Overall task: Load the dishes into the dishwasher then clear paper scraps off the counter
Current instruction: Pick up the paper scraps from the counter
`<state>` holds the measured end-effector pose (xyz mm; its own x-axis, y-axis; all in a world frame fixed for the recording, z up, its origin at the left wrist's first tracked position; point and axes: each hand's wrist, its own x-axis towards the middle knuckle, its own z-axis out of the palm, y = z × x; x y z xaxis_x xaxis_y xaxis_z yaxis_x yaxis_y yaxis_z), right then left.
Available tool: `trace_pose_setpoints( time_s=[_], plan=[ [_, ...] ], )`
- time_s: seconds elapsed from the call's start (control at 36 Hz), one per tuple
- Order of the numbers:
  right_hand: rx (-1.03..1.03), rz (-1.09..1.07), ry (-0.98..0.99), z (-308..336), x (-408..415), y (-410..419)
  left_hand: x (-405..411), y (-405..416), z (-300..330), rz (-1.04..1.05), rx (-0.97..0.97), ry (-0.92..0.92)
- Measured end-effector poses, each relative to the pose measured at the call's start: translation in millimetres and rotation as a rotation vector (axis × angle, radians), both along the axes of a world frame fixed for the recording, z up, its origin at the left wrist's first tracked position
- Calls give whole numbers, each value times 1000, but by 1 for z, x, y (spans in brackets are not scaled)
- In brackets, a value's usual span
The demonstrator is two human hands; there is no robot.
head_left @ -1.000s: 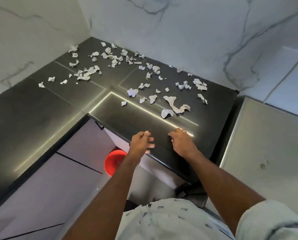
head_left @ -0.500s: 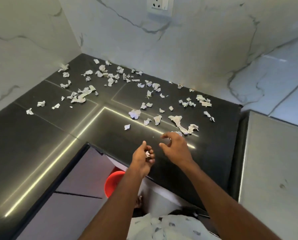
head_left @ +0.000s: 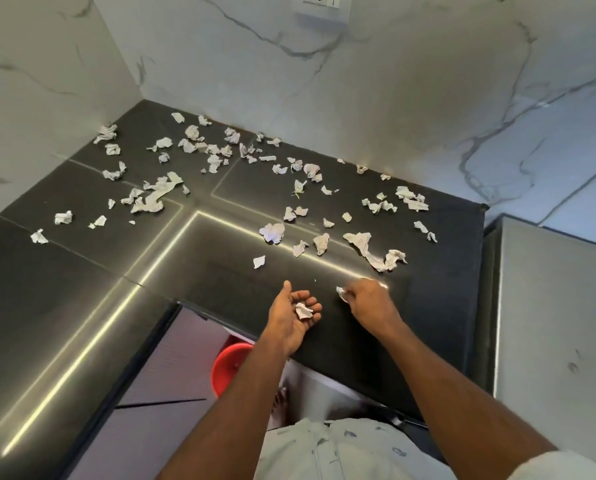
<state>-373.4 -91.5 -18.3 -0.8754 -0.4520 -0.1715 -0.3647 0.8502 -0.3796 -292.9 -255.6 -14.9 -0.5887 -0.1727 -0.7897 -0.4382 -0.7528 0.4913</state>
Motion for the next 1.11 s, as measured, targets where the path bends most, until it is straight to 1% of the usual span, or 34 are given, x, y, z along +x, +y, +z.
trace_pose_setpoints(
  time_s=[0.08,0.14,0.25,0.33,0.39,0.44,0.58,0.69,0.78,0.86,0.92,1.06,1.11],
  plan=[
    [-307,-114,-13,18,9,-15,-3,1,-5,24,3,-8],
    [-443,-143,-65,32,17,-27,-7,4,-8,30,10,6],
    [-430,-35,-182,49,15,-37,-20,8,-4,10,48,63],
    [-451,-124,-141,51,-1,-25,-28,10,-2,22,64,68],
    [-412,-172,-78,48,-17,-10,-34,10,-1,35,71,64],
    [-330,-189,-51,42,-35,5,-42,11,-2,60,77,69],
    [-72,-122,-29,29,-71,25,-53,16,-8,111,92,105],
    [98,-48,-30,15,-80,28,-61,15,-8,140,119,128],
    [112,-22,-6,6,-71,26,-65,13,-8,135,117,129],
    [59,-23,17,3,-63,18,-68,11,-8,121,96,109],
    [-27,-56,-4,7,-60,9,-68,9,-8,109,84,100],
    [-476,-207,-159,38,-44,-25,-68,5,-7,99,65,97],
    [-567,-205,-230,49,-37,-39,-69,4,-6,74,76,118]
  ],
)
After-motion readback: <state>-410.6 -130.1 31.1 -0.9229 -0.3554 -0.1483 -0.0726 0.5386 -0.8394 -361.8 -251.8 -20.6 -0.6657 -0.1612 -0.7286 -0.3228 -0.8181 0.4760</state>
